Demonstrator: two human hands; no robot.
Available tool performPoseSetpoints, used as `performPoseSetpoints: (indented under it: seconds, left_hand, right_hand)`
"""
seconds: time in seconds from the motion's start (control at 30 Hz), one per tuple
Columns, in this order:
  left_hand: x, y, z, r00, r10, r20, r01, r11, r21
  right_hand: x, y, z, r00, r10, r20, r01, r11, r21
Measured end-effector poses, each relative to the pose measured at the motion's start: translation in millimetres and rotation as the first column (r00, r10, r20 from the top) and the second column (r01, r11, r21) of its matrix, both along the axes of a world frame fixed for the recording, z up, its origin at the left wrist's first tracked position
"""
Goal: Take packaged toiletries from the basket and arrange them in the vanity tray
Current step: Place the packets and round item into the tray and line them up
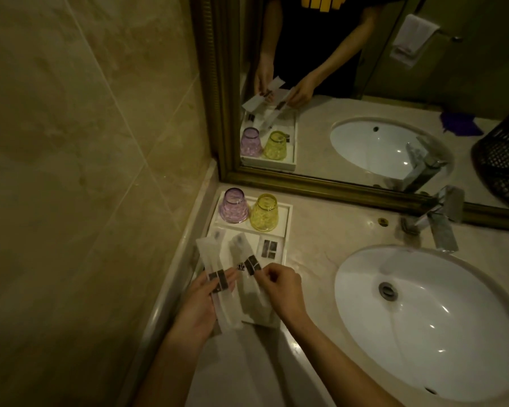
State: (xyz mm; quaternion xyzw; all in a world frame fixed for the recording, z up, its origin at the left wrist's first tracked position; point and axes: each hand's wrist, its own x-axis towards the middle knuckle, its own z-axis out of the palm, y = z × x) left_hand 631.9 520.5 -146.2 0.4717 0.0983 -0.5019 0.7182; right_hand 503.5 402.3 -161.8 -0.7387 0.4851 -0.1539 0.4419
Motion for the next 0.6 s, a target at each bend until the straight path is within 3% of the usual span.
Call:
performPoseSetpoints:
  seconds: [0.13,0.27,0.37,0.43,0.5,0.53,0.6]
  left_hand:
    - [-1,9,-2,1.0,0.003,0.008,-0.003,0.999,0.054]
    - [1,17,0,1.0,-0.004,-0.006,0.004,0.998,0.058]
    - [3,21,3,0.998,-0.056,0.021,0.055,0.998,0.035]
    - [3,18,3,0.994,-0.108,0.033,0.107,0.994,0.018]
    - [3,10,1,0.988,-0.141,0.054,0.139,0.989,0.046]
    - [4,5,-1,0.986,-0.151,0.066,0.147,0.987,0.07]
    - [7,-5,-3,0.984,-0.159,0.078,0.15,0.982,0.111]
  right_hand:
    - [20,1,-16,0.977,0.054,-0.207,-0.066,0.996,-0.055]
    - [22,7,-20,0.871,0.139,-0.471,-0.266,0.939,-0.216]
    - [19,6,-11,0.935,0.176,-0.307,-0.257,0.935,-0.246]
    - [26,1,-1,0.981,0.181,-0.075,-0.185,0.982,-0.049]
    - [38,-7,10,0.988,0.117,0.097,-0.139,0.956,0.26]
    - [45,-11,13,0.986,0.089,0.141,-0.138,0.912,0.386]
    - [57,-18,14,0.983,0.086,0.161,-0.153,0.869,0.471]
